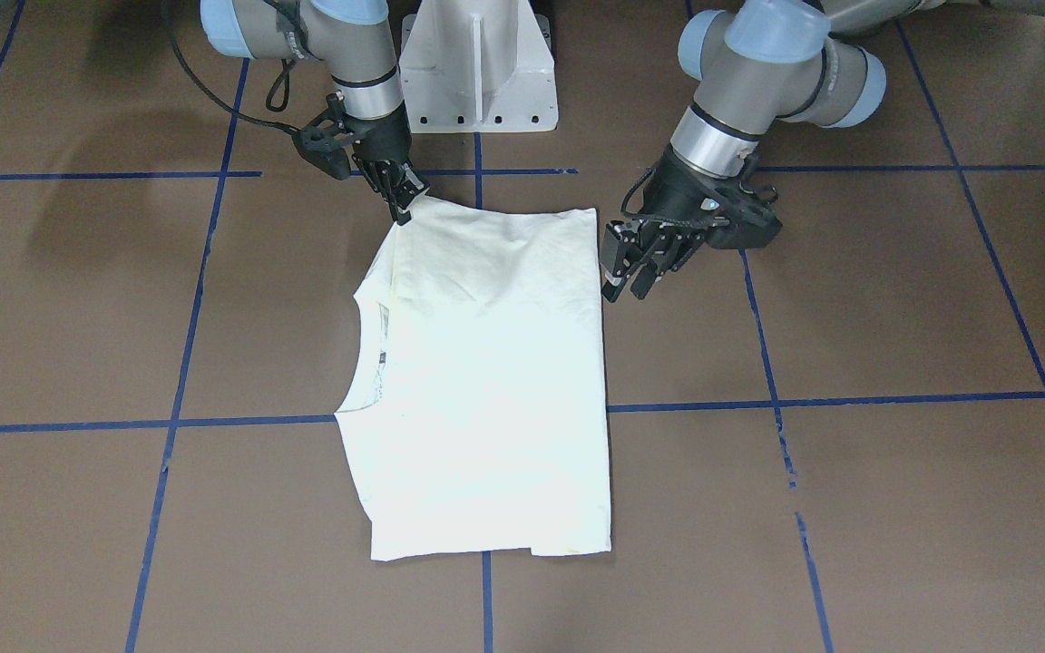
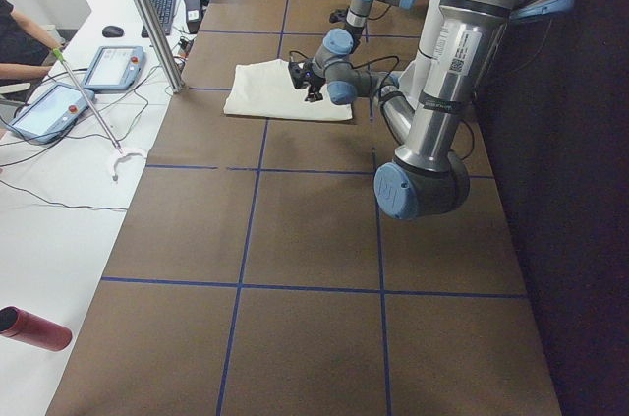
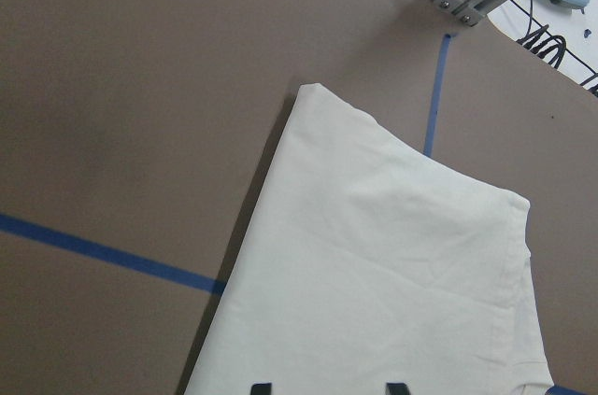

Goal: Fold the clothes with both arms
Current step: 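Bring the left gripper to the other near corner and grasp it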

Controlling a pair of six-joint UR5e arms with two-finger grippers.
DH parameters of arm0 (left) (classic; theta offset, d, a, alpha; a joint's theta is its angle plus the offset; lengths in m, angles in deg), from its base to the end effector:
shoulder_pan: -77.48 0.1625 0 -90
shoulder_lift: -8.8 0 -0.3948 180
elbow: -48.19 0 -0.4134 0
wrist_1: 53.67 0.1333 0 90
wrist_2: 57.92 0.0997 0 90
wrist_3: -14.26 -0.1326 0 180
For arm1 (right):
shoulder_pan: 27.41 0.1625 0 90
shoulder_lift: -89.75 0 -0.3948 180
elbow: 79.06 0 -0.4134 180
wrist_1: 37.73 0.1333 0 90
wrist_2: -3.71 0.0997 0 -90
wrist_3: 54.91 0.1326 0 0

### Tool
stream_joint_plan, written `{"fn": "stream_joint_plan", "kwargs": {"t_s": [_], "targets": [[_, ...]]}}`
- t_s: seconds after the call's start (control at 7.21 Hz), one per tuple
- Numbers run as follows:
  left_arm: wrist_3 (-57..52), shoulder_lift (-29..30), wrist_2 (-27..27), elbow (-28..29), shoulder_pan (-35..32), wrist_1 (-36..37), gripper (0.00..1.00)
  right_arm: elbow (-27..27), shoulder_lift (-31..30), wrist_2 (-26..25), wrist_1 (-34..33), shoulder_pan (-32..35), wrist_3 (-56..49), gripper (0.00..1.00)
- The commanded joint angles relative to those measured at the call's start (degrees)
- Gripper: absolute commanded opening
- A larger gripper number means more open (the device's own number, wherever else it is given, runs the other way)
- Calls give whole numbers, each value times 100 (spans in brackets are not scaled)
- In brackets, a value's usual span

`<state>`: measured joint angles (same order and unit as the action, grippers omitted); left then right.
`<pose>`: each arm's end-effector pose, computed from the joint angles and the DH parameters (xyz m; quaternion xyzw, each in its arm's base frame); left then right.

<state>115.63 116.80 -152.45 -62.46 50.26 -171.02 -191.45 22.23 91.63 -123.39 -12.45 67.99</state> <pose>0.4829 -0.3865 0.2425 0.0422 0.5436 -0.2566 0.7981 -0.5531 -0.2907 0.2467 -0.0486 -0.4138 0.3756 0.8278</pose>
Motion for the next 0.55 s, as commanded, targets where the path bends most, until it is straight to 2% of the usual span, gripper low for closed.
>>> {"fn": "stream_joint_plan", "kwargs": {"t_s": [0.0, 0.42], "targets": [[612, -219, 681, -141, 1007, 290, 52, -143, -183, 5, -3, -28, -153, 0], [850, -210, 717, -53, 1421, 398, 52, -178, -192, 5, 6, -28, -153, 0]]}}
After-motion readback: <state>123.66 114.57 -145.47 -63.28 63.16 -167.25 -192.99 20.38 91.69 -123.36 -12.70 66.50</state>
